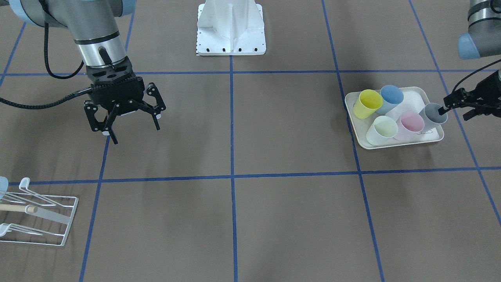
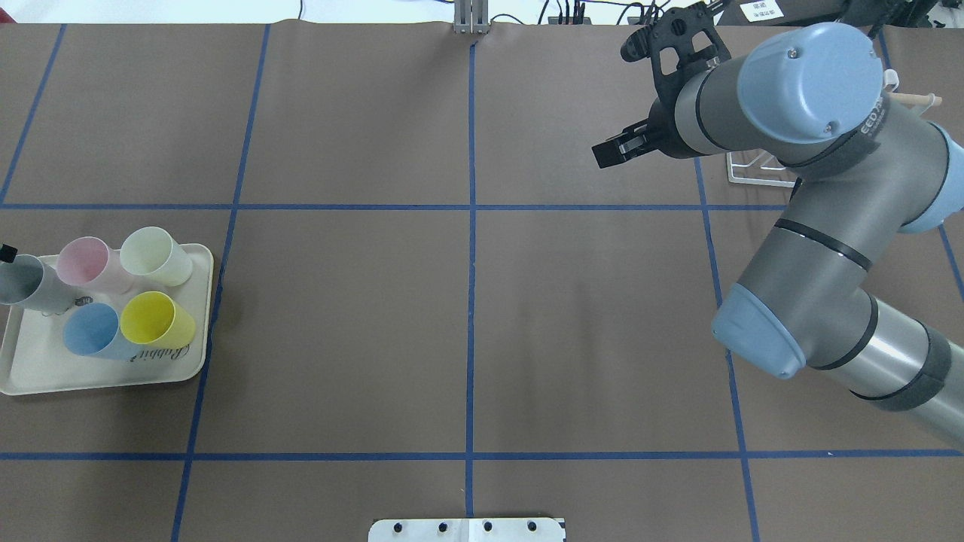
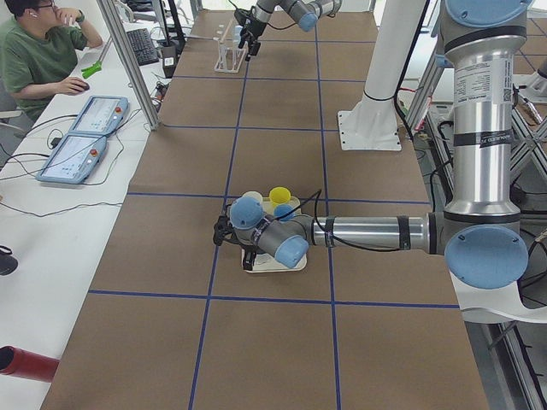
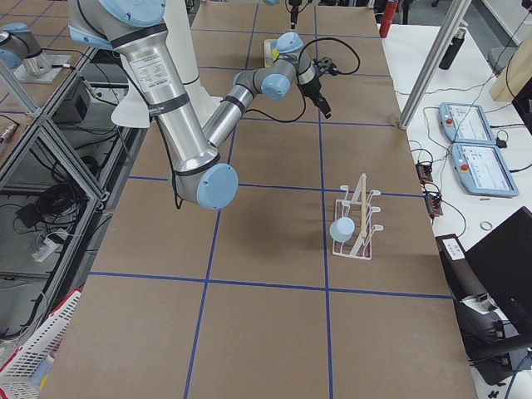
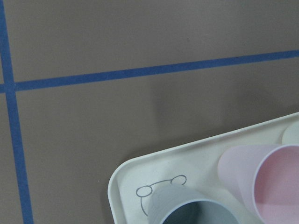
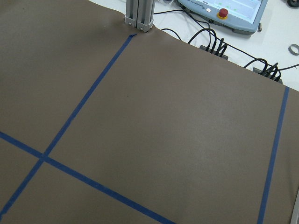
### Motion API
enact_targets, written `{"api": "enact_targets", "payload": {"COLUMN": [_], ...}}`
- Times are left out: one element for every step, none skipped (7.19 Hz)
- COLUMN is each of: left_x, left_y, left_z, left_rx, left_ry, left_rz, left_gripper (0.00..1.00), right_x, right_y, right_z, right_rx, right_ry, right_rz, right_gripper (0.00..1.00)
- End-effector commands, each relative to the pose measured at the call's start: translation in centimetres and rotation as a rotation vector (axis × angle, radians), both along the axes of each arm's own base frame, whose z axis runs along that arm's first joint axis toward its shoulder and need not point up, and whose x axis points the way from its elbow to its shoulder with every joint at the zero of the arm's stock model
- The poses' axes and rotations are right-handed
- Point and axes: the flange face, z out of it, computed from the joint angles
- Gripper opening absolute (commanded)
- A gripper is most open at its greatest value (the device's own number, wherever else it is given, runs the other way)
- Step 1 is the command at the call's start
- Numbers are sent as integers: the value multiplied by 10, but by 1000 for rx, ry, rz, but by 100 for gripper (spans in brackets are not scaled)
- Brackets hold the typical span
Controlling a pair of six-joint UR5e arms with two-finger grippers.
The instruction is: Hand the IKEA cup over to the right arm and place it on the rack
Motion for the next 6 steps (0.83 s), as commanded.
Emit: {"api": "enact_targets", "payload": {"left_x": [-1,0,0,7,15,21], "left_y": [4,4,1,1,2,4], "left_z": [9,9,8,8,7,6], "left_rx": [-17,-22,-16,-10,-6,-5], "left_ry": [-11,-21,-43,-52,-53,-52], "left_rz": [-4,-14,-32,-23,-7,6], "left_gripper": [100,100,96,81,71,71], "right_x": [-1,-2,-2,-3,-3,-3], "right_y": [0,1,1,1,1,1], "right_z": [0,0,0,0,0,1], "right_rx": [0,0,0,1,0,0], "right_ry": [0,0,0,0,0,0], "right_rz": [-1,-3,-4,-3,-4,-4], "right_gripper": [99,99,99,99,99,99]}}
